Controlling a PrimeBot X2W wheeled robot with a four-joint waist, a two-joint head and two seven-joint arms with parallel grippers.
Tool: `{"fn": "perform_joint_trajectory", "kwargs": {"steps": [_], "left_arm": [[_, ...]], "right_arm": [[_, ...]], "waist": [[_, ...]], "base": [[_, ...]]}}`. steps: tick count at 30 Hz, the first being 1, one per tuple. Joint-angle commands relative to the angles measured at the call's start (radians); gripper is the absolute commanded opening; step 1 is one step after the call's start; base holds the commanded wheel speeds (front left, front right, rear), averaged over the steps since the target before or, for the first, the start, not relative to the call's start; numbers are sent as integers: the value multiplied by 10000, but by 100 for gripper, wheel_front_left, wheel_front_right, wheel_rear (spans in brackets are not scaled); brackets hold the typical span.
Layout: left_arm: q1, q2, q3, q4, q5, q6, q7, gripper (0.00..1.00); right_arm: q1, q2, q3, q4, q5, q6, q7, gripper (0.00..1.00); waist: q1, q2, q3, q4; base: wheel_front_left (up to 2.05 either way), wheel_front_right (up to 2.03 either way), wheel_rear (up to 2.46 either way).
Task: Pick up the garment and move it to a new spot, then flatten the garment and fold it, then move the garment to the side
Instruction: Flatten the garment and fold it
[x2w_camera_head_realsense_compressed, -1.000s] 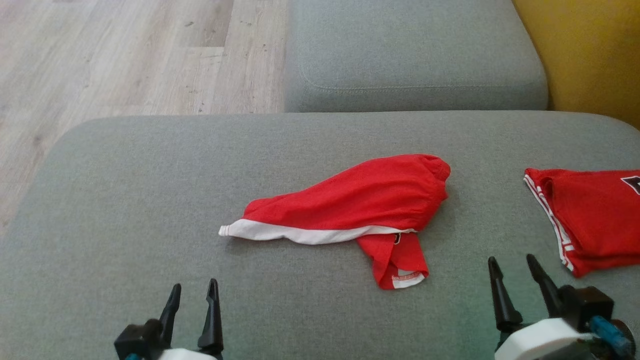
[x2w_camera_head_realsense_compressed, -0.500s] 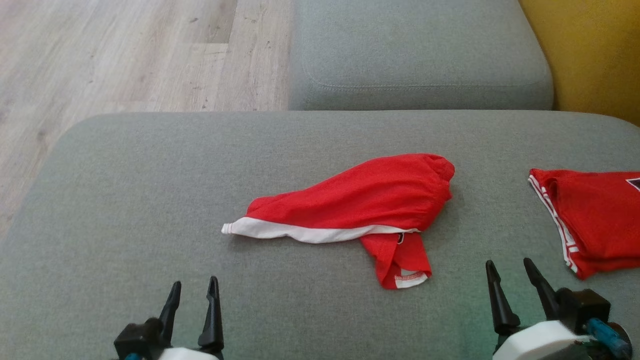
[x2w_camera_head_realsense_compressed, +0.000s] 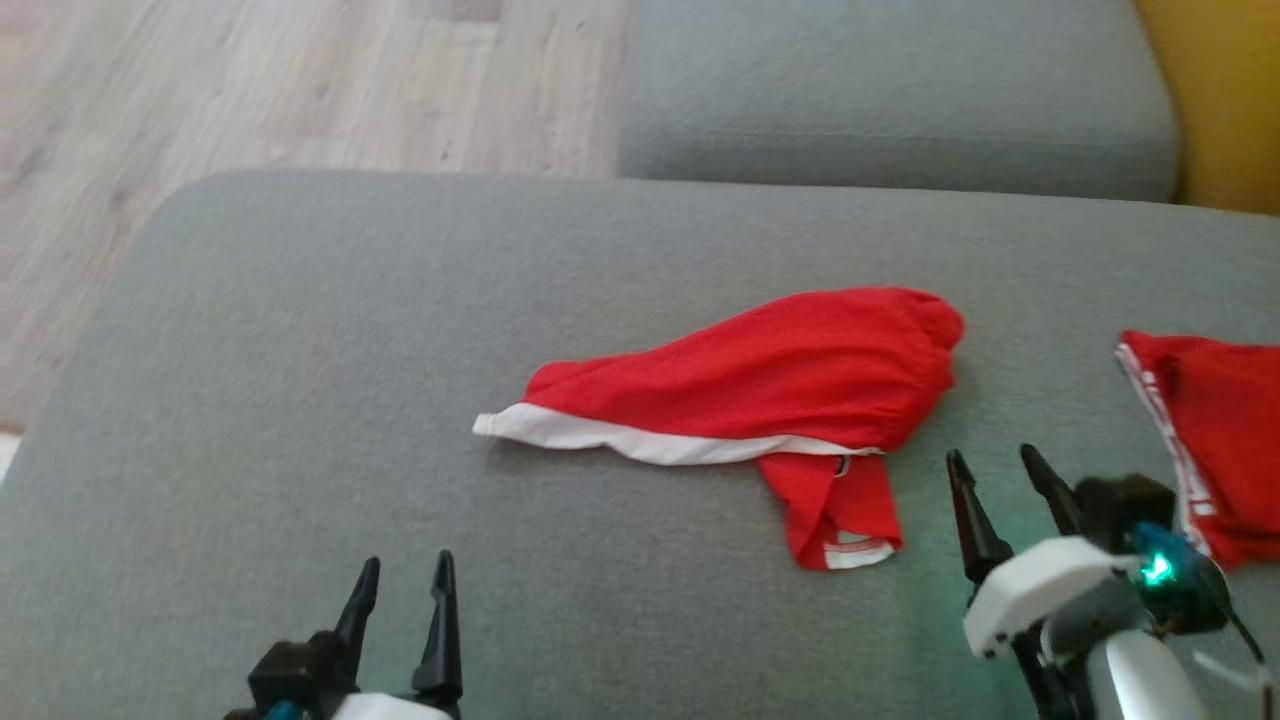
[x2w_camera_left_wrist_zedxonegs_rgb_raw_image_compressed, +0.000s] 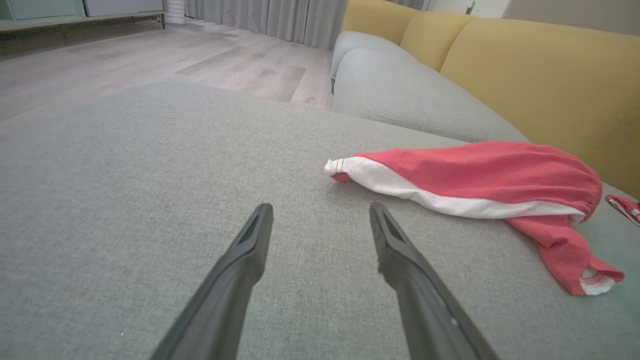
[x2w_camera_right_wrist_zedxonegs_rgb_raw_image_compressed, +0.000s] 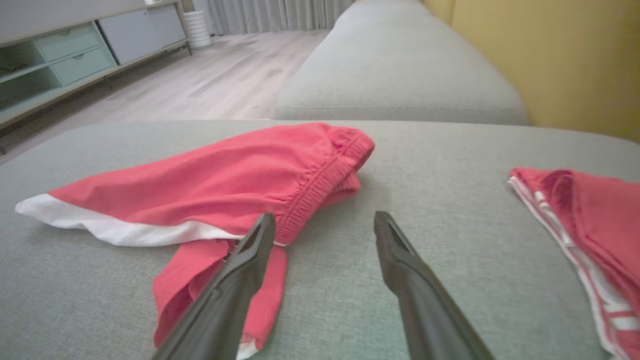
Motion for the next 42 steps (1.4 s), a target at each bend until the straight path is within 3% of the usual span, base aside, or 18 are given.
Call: {"fn": "perform_joint_trajectory", "kwargs": {"steps": [1,14,16,17,18,25,34,39,42], "left_arm": [[-661,40,304,-329,108,14,-16,100],[-1213,-310,260,-138,363,-16,-103,100],[-1243,-348,278,-70,381,-31,-116,100],[-1249,-363,299,-43,386,-30,-122,100],[-1249,-375,326,-21,388,-25,-128,100],[-1152,-457,377,130,390,-93,-155,100],[-921,-472,546,199,323,-146,-174,100],[-888,-495,578,161,332,-186,-178,100],[-930,-518,581,136,358,-228,-181,100]], "right_arm": [[-594,-66,255,22,80,65,49,100],[-3334,-66,282,3232,1416,65,-134,100],[-3486,-66,402,3369,1438,65,-338,41],[-3524,-66,447,3378,1435,65,-450,24],[-3534,-66,504,3351,1418,65,-563,0],[-2590,-66,996,2147,1545,65,-673,0],[224,-66,1785,-2119,2332,65,1160,0],[897,-66,1555,-3688,2588,65,1968,0],[859,-66,964,-3900,2617,65,2266,0]], "waist": [[-1,0,333,325],[-1,0,1543,1071],[-1,0,1555,1050],[-1,0,1548,1016],[-1,0,1529,969],[-1,0,1166,513],[-1,0,585,-47],[-1,0,508,-55],[-1,0,597,60]], "base": [[0,0,0],[0,0,0],[0,0,0],[0,0,0],[0,0,0],[0,0,0],[0,0,0],[0,0,0],[0,0,0]]}}
